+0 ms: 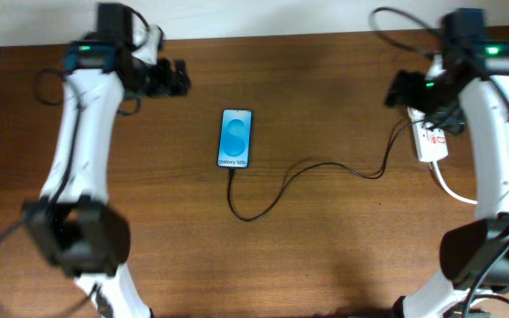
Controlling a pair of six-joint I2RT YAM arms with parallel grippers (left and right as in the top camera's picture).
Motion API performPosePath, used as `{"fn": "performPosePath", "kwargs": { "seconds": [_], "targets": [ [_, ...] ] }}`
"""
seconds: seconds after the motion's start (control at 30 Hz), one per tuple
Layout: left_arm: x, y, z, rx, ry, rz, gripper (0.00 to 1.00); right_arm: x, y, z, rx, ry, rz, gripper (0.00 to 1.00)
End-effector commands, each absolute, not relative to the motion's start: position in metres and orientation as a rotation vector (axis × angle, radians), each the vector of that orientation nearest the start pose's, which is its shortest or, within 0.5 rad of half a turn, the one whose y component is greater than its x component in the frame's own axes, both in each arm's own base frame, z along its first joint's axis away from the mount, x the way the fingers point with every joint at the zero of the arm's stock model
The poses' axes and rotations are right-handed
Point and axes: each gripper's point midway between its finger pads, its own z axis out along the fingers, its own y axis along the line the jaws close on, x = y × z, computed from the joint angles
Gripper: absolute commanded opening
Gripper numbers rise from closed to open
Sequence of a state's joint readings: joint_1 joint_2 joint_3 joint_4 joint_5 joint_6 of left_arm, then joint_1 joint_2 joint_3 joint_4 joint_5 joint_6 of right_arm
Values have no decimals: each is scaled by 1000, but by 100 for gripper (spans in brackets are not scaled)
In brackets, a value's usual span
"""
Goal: Plug charger to phone and switch on socket
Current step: 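Set the phone on the table and open the left gripper, then move the right gripper over the power strip's orange switch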
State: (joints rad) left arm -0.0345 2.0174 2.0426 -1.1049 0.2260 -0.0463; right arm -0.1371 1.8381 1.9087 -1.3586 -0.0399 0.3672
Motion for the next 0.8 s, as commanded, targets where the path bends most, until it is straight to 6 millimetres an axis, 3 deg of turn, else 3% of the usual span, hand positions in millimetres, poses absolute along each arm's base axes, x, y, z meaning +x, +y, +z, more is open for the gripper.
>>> {"fn": "performPosePath", "kwargs": {
  "seconds": [0.0, 0.13, 0.23, 0.33, 0.4, 0.53, 0.77],
  "targets": [
    [483, -32, 254, 25, 2534, -189, 99, 403, -108, 196, 896, 2705, 42, 98],
    [483, -32, 255, 26, 2533, -189, 99, 410, -161, 164, 1040, 2671, -27, 99],
    [483, -32, 255, 26, 2533, -189, 99, 427, -186, 131, 1089, 2649, -38, 98],
    [483, -32, 255, 26, 2533, -189, 99, 434, -207, 118, 1116, 2612, -95, 98],
    [482, -33, 255, 27, 2533, -190, 99, 427, -222, 111, 1152, 2612, -164, 98],
    [483, -32, 255, 27, 2533, -189, 99, 418, -237, 86, 1206, 2649, -203, 98],
    [483, -32, 255, 26, 2533, -189, 99, 423, -231, 35, 1159, 2761, -134, 98]
  ]
}}
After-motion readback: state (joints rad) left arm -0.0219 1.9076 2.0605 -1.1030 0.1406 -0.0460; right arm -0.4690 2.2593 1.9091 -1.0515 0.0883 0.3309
